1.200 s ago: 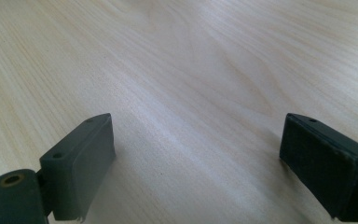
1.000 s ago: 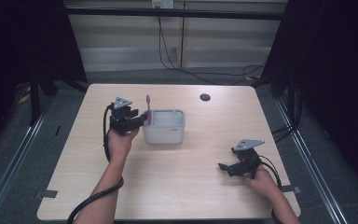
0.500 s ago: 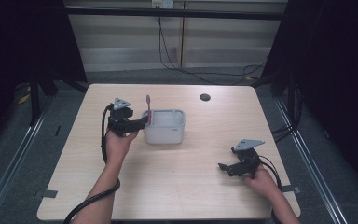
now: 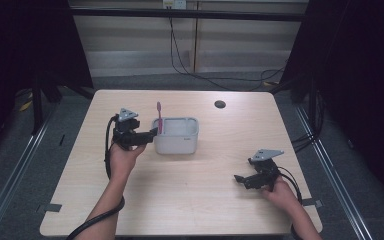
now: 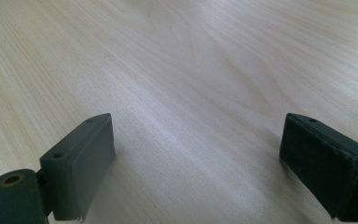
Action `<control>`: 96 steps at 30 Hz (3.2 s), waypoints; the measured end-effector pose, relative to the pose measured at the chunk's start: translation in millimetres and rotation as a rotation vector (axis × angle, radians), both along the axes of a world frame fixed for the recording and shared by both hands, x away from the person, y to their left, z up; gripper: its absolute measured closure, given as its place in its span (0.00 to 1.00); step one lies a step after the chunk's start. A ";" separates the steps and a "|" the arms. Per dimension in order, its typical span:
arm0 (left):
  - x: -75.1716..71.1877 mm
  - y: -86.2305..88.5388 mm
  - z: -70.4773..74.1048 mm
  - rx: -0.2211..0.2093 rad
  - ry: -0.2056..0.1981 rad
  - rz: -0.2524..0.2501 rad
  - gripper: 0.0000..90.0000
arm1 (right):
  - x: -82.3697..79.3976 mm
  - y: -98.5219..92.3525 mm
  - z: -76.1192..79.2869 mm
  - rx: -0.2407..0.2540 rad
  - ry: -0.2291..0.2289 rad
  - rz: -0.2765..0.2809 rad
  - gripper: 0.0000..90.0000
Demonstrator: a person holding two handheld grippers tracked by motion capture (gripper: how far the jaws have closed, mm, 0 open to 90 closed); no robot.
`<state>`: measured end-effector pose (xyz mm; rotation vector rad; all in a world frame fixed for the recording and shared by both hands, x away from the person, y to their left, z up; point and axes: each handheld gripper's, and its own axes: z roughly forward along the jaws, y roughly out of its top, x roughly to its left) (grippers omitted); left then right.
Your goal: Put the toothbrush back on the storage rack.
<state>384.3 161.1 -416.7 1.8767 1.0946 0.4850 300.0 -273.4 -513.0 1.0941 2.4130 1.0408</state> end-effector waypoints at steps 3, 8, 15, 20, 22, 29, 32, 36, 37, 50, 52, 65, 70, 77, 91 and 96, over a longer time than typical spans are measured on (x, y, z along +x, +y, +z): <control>-3.3 3.2 -0.7 -0.010 -0.005 0.000 0.28 | 0.0 0.0 0.0 0.000 0.000 0.000 0.11; -7.8 6.1 -3.6 -0.010 0.001 -0.022 0.28 | -0.1 0.1 0.0 0.000 0.000 -0.001 0.11; -18.4 13.4 -16.1 -0.014 0.015 -0.033 0.28 | -0.3 0.0 0.0 0.000 0.000 -0.002 0.11; -22.9 16.7 -22.3 -0.015 0.026 -0.033 0.28 | -0.3 0.0 0.0 0.000 0.000 -0.002 0.11; -25.4 19.5 -26.8 -0.002 0.040 -0.039 0.27 | -0.3 0.0 0.0 0.000 0.000 -0.002 0.11; -31.6 25.2 -37.6 0.008 0.063 -0.034 0.25 | -0.3 0.1 0.0 0.000 0.000 -0.002 0.11; -32.6 26.6 -40.5 0.009 0.067 -0.030 0.25 | -0.3 0.0 0.0 0.000 0.000 -0.002 0.11; -34.7 29.7 -45.4 0.024 0.076 -0.020 0.25 | -0.4 0.1 0.0 0.000 0.000 -0.003 0.11; -35.0 31.2 -46.3 0.036 0.080 -0.025 0.25 | -0.5 0.1 0.1 -0.001 0.001 -0.003 0.11; -38.0 40.0 -60.8 0.077 0.115 -0.004 0.25 | -0.5 0.0 0.0 0.000 0.000 -0.004 0.11; -37.9 41.9 -63.6 0.092 0.125 -0.001 0.25 | -0.5 0.1 0.0 0.000 0.000 -0.004 0.11; -38.4 43.4 -71.5 0.145 0.157 -0.008 0.25 | -0.5 0.1 0.0 0.000 0.000 -0.004 0.11; -38.4 44.3 -73.4 0.156 0.164 -0.004 0.25 | -0.5 0.1 0.0 0.000 0.000 -0.004 0.11; -38.6 44.1 -77.5 0.176 0.179 -0.004 0.25 | -0.5 0.1 0.0 0.000 0.000 -0.004 0.11; -38.6 45.0 -82.6 0.196 0.199 -0.002 0.25 | -0.5 0.0 0.1 0.000 0.000 -0.004 0.11; -38.9 44.5 -84.2 0.200 0.200 -0.001 0.25 | -0.5 0.1 0.0 0.000 0.000 -0.004 0.11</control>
